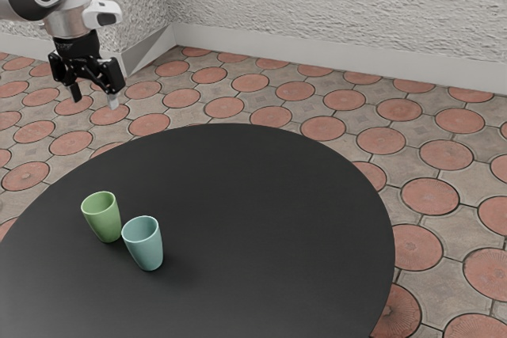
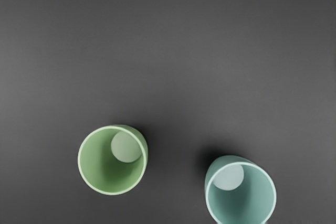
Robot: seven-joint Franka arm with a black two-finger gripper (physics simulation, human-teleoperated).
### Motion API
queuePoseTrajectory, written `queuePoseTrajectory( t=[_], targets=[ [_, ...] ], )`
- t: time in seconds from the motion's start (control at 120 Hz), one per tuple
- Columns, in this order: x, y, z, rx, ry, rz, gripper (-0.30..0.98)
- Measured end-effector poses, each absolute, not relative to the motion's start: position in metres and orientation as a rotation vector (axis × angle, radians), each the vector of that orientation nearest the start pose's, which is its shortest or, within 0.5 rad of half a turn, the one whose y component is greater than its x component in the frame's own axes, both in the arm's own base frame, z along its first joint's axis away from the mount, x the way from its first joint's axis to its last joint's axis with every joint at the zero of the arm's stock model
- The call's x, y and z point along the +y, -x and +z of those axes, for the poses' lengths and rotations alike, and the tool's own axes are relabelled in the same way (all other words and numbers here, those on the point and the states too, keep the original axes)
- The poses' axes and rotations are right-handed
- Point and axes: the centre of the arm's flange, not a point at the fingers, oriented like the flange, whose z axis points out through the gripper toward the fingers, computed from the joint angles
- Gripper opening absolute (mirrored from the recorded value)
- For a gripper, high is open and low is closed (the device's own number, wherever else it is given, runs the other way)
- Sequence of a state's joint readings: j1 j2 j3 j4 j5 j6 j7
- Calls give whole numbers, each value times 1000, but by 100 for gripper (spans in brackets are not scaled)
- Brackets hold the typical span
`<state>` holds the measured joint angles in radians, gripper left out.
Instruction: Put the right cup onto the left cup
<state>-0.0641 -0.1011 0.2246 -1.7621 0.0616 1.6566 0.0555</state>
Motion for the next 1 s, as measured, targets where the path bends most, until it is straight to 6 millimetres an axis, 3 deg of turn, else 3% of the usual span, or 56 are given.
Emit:
queuePoseTrajectory(
  t=[0.117,0.3,0.517,0.683,1.0],
  targets=[
    [93,-518,589,-143,3102,37,69],
    [84,-508,562,-115,3110,127,69],
    [56,-501,489,-29,3100,299,69],
    [21,-505,446,73,3083,345,69],
    [8,-523,381,100,3085,353,69]
  ],
)
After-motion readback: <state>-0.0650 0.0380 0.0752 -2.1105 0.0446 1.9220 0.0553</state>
